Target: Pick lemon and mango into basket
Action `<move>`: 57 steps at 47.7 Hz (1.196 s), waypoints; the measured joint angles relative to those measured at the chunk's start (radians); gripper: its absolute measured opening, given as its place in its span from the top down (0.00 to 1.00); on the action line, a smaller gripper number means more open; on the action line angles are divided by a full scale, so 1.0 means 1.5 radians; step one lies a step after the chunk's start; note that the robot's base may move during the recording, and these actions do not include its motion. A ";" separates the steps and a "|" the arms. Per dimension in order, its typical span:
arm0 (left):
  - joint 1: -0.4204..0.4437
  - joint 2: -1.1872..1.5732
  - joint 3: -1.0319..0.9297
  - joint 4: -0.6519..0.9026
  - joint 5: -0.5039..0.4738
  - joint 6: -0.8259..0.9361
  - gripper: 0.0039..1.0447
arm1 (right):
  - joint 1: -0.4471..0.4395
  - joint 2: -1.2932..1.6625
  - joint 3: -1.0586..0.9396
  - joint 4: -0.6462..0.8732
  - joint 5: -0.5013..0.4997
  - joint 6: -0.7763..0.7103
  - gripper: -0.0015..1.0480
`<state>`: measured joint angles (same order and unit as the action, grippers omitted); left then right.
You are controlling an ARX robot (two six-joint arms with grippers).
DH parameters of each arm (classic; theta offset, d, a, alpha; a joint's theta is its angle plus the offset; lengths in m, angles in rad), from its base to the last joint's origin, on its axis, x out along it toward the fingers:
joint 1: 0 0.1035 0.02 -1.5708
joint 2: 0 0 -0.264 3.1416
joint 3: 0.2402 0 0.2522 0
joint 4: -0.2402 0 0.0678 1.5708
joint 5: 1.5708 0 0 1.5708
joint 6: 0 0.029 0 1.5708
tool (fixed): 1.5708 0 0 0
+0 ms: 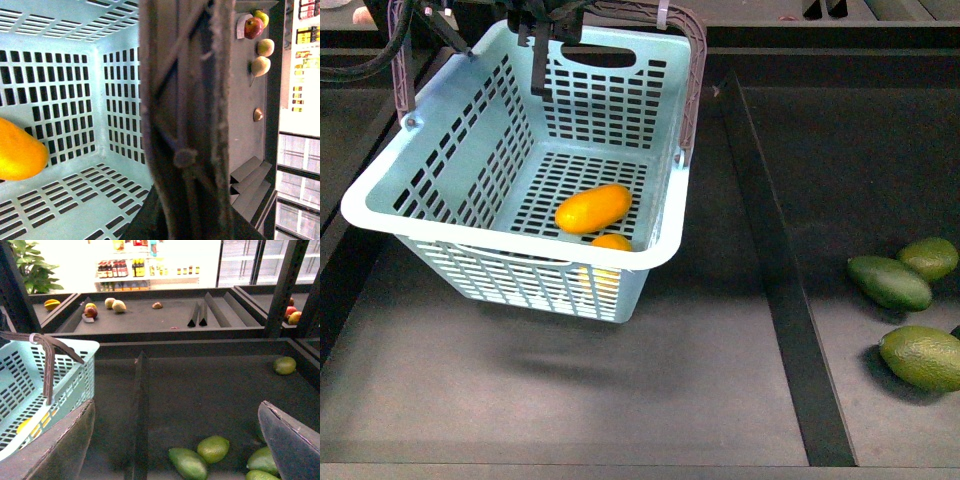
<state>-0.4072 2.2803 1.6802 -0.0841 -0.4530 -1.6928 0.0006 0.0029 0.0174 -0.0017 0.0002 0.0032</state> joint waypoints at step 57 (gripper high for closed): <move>0.016 -0.398 -0.430 0.218 0.062 0.423 0.27 | 0.000 0.000 0.000 0.000 0.000 0.000 0.08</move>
<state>-0.3836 1.6829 1.0348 0.2436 -0.3599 -1.0588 0.0006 0.0029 0.0174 -0.0017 0.0006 0.0032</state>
